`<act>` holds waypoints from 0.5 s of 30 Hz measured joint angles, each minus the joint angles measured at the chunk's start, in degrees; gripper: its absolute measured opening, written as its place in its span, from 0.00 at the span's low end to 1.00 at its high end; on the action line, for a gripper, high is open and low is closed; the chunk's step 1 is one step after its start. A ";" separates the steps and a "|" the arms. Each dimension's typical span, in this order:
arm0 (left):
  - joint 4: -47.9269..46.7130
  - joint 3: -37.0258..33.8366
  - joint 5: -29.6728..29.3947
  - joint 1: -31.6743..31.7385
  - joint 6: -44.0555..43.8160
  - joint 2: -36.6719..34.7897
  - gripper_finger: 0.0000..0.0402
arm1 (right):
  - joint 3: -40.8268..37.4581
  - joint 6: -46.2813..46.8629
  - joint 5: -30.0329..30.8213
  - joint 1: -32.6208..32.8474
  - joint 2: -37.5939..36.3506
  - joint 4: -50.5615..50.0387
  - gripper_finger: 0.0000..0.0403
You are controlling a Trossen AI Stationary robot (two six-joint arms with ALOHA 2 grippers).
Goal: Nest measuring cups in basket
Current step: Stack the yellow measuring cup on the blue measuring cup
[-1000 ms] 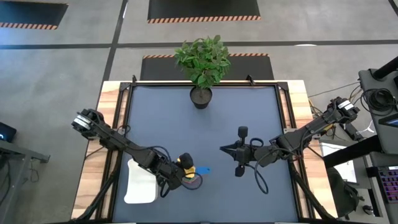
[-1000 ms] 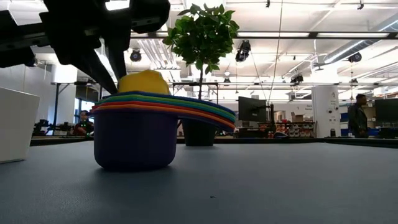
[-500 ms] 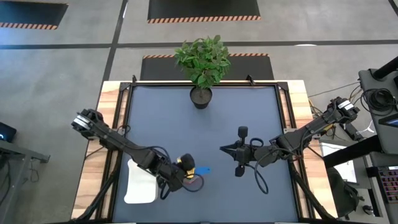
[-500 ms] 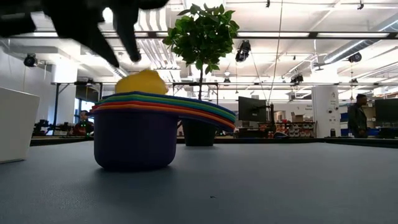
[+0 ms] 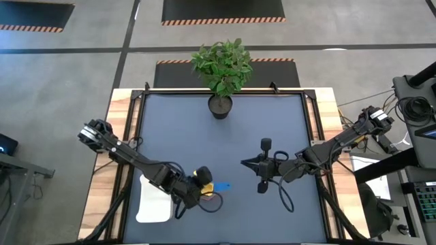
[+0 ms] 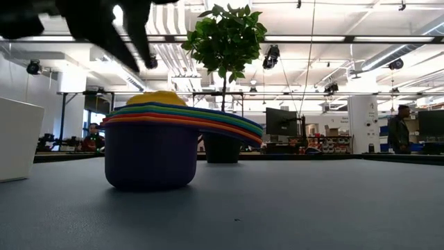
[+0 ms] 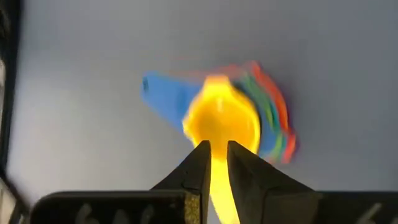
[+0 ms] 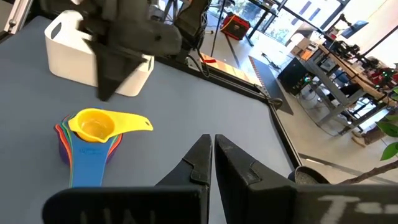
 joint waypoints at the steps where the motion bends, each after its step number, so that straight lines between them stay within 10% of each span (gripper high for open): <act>1: -1.90 -0.11 -1.02 0.01 0.01 0.00 0.08 | 0.00 0.03 0.00 0.01 0.00 0.00 0.02; 15: -11.62 -2.94 2.81 0.88 -5.89 0.65 0.00 | 0.00 -0.01 0.00 0.00 0.00 0.00 0.02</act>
